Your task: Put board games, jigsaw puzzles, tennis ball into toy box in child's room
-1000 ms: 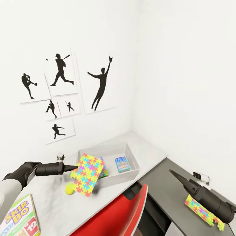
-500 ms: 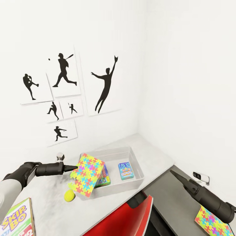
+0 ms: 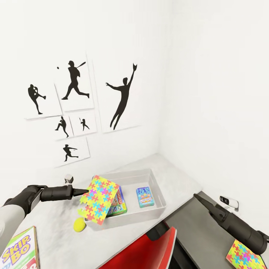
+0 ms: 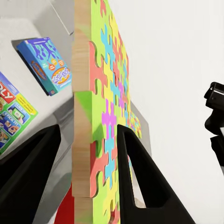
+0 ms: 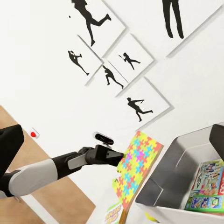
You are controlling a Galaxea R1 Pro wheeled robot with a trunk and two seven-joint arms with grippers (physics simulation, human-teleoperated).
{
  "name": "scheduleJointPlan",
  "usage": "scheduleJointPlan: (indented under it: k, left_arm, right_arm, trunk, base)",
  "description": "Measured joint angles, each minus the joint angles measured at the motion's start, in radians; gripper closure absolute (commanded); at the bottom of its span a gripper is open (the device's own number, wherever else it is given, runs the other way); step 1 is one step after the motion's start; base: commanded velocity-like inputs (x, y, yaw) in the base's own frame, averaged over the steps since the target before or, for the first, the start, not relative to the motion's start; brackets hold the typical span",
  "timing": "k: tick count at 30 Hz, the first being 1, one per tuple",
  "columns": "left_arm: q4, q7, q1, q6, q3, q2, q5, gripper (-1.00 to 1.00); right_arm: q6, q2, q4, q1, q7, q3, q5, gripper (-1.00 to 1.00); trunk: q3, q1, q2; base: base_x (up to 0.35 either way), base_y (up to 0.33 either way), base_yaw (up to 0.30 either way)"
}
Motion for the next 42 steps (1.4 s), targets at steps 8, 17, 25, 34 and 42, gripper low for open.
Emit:
scheduleJointPlan:
  k: [8,17,25,34,42]
  left_arm:
    - [0.0,0.0,0.0,0.0,0.0,0.0,0.0,1.0]
    - [0.0,0.0,0.001,0.0,0.0,-0.001,0.0,1.0]
    - [-0.001,0.0,-0.001,0.009,0.005,-0.012,0.0,1.0]
    - [-0.076,0.122,-0.082,0.157,0.007,-0.091,-0.003,1.0]
    - [-0.169,0.429,-0.115,0.245,0.016,-0.185,-0.002,1.0]
  right_arm:
    - [0.001,-0.001,0.0,0.0,-0.026,-0.001,0.0,-1.0]
    - [0.001,-0.001,0.0,0.0,-0.028,-0.001,-0.002,-1.0]
    - [0.002,-0.001,0.0,0.0,-0.027,-0.004,-0.002,-1.0]
    - [0.008,-0.003,0.001,-0.001,-0.026,-0.015,-0.004,-1.0]
    - [0.012,-0.008,0.002,-0.001,-0.024,-0.031,-0.005,-1.0]
  trunk:
    - [0.0,0.0,0.0]
    - [0.0,0.0,0.0]
    - [0.0,0.0,0.0]
    - [0.0,0.0,0.0]
    - [0.0,0.0,0.0]
  base:
    - [0.018,0.0,0.0]
    - [0.0,0.0,0.0]
    - [0.0,0.0,0.0]
    - [0.0,0.0,0.0]
    - [0.0,0.0,0.0]
